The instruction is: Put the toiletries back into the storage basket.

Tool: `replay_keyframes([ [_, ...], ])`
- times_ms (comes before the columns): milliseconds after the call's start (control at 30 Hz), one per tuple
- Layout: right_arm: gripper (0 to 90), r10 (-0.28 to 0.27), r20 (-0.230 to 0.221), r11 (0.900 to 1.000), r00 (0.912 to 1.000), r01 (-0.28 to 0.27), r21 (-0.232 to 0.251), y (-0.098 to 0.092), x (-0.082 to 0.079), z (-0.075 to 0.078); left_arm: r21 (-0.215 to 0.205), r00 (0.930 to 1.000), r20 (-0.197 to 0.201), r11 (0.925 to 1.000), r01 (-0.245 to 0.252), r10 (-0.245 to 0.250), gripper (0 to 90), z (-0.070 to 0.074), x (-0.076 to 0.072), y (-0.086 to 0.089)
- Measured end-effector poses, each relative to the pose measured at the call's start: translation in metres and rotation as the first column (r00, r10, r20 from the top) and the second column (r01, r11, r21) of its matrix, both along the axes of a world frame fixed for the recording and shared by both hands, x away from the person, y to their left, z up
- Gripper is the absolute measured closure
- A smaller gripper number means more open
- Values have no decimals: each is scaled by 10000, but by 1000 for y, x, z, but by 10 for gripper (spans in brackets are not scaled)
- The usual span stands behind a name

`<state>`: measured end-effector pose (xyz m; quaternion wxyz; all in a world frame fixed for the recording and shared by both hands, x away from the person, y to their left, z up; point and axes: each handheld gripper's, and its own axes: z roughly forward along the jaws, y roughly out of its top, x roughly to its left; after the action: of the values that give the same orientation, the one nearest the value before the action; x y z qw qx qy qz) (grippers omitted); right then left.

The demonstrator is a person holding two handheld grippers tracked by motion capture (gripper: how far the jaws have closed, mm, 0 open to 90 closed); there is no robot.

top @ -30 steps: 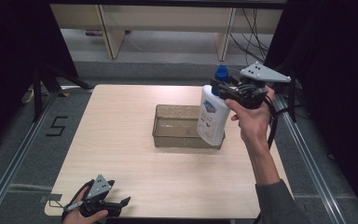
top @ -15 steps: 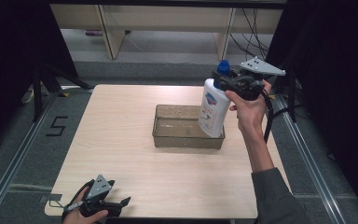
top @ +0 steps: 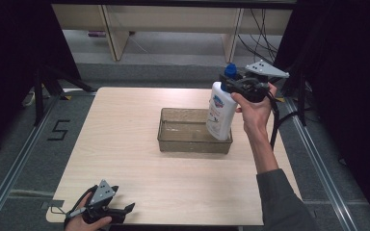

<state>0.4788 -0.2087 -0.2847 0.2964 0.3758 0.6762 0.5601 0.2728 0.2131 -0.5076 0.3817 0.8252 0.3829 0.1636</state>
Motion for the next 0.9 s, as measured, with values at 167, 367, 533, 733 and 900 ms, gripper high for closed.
replay_keyframes([
  [167,617,-122,-233,9998,9997,126,153,0,3,-8,-87,10000,-7,9999,63,-63,149,0,0,0],
  [367,617,-84,-289,9999,9995,88,132,0,5,-18,-59,9995,-211,9997,246,-247,149,1,-1,0],
  [533,618,-133,-342,9999,9993,136,85,-1,5,-25,-158,9999,-116,9998,91,-93,149,0,-1,-1],
  [733,617,-127,-326,9999,9994,127,4,0,4,-30,-297,9998,-167,9995,102,-107,150,-1,-1,-2],
  [900,617,-144,-387,9999,9991,145,29,-1,4,-34,-102,9999,-89,9999,129,-130,150,0,0,0],
])
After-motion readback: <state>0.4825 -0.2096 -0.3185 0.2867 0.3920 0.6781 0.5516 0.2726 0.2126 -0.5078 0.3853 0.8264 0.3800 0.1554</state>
